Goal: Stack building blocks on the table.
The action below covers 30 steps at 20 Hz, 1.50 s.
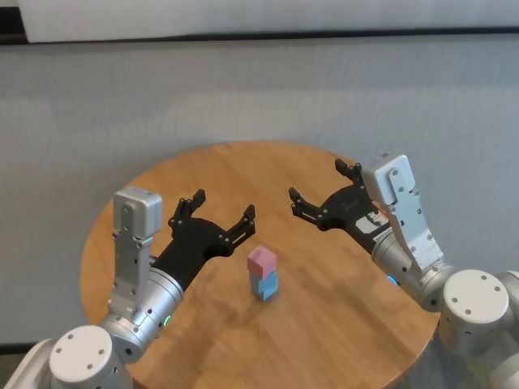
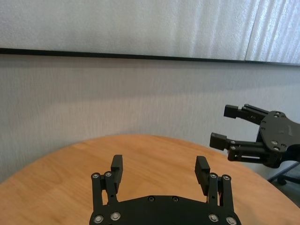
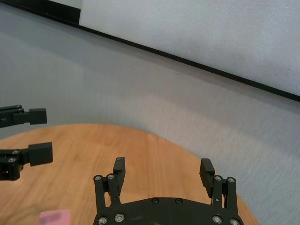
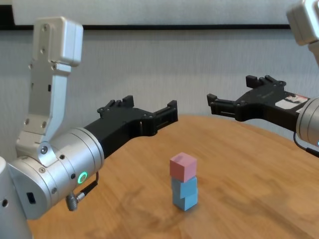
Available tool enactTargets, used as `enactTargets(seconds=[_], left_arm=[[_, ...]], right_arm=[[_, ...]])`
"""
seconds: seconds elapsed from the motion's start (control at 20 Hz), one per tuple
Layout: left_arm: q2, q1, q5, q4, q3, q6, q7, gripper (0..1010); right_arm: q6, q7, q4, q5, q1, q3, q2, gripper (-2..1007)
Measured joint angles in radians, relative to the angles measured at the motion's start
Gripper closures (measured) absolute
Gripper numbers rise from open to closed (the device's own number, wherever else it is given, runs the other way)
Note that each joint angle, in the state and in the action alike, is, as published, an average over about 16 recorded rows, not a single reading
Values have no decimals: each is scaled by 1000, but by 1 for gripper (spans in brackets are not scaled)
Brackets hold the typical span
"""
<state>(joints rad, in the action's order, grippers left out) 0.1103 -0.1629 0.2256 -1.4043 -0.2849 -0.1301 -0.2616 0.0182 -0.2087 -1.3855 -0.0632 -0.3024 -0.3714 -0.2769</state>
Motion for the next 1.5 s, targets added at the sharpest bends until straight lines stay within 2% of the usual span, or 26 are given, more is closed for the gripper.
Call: enactTargets(seconds=[0.35,0.8,1.15,1.5], left_arm=[[10,-11,1,10,-8,-3,-16,10],[32,-25,5,21,-9,-10,-33,10],[44,-32,-2,16,-6,4,-24,10],[48,-33,-10,9,-4,22,-12,10]], right_arm=[[-23,11,-28,14,20,29,7,0],[-80,38,-67,48,47,62,16,0],[-108,28,-76,62,54,77,27,0],[-115,14,-74,62,55,84,34,0]])
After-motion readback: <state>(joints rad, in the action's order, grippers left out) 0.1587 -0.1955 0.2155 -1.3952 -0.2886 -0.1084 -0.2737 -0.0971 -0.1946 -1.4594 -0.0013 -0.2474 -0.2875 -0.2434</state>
